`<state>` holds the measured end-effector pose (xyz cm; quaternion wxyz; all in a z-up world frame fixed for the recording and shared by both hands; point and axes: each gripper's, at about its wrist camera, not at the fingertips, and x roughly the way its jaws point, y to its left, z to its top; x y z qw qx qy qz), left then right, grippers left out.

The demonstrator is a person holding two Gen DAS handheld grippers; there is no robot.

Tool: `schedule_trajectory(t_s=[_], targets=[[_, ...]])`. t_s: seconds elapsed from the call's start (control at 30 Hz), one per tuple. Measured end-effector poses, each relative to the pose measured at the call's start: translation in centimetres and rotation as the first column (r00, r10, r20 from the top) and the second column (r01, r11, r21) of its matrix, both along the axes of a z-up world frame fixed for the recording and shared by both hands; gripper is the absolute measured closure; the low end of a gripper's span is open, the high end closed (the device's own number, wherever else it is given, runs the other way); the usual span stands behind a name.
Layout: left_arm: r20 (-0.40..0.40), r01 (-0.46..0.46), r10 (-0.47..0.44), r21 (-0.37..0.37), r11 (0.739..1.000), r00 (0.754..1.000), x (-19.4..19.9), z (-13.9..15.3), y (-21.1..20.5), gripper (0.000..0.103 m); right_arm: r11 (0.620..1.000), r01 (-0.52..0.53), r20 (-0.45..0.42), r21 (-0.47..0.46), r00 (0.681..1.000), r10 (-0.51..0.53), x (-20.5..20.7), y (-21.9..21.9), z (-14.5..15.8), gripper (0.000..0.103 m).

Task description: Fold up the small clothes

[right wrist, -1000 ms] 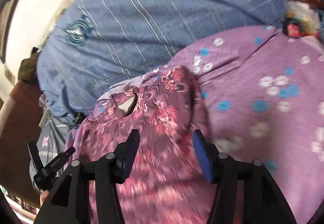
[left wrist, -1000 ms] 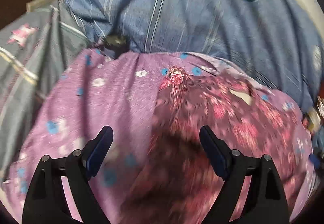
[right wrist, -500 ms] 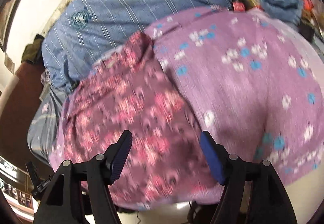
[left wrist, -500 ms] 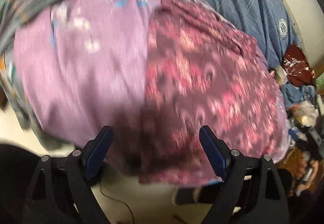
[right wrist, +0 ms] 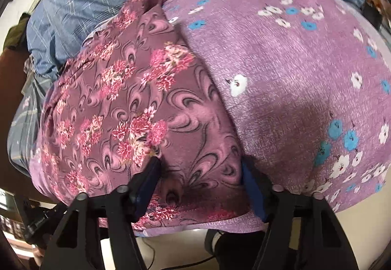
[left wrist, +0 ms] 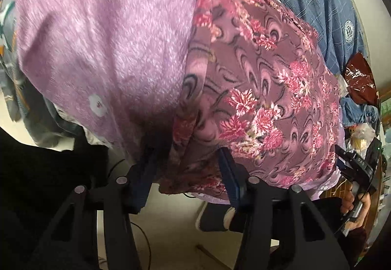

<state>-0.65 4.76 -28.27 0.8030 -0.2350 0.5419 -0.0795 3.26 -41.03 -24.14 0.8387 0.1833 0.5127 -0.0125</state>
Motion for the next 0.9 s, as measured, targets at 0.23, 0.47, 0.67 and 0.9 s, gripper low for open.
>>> schedule_trajectory(t_s=[0.23, 0.47, 0.67, 0.9], targets=[[-0.026, 0.096, -0.096, 0.017, 0.995, 0.995, 0.2, -1.5, -2.0, 0.07, 0.997, -0.067, 0.026, -0.036, 0.997, 0.068, -0.4, 1.7, 0.3, 0.091], [0.059, 0.17, -0.172, 0.023, 0.985, 0.983, -0.7, 1.2, -3.4, 0.101, 0.992, -0.11, 0.145, 0.058, 0.984, 0.101, -1.7, 1.7, 1.9, 0.093], [0.173, 0.231, -0.23, 0.016, 0.973, 0.958, -1.8, 6.1, -2.4, 0.101, 0.985, -0.128, 0.24, 0.116, 0.966, 0.097, -2.7, 1.3, 3.4, 0.093], [0.15, 0.268, -0.265, 0.003, 0.964, 0.953, -2.2, 7.5, -0.8, 0.101, 0.991, -0.127, 0.18, 0.034, 0.976, 0.119, -2.7, 1.5, 3.6, 0.093]])
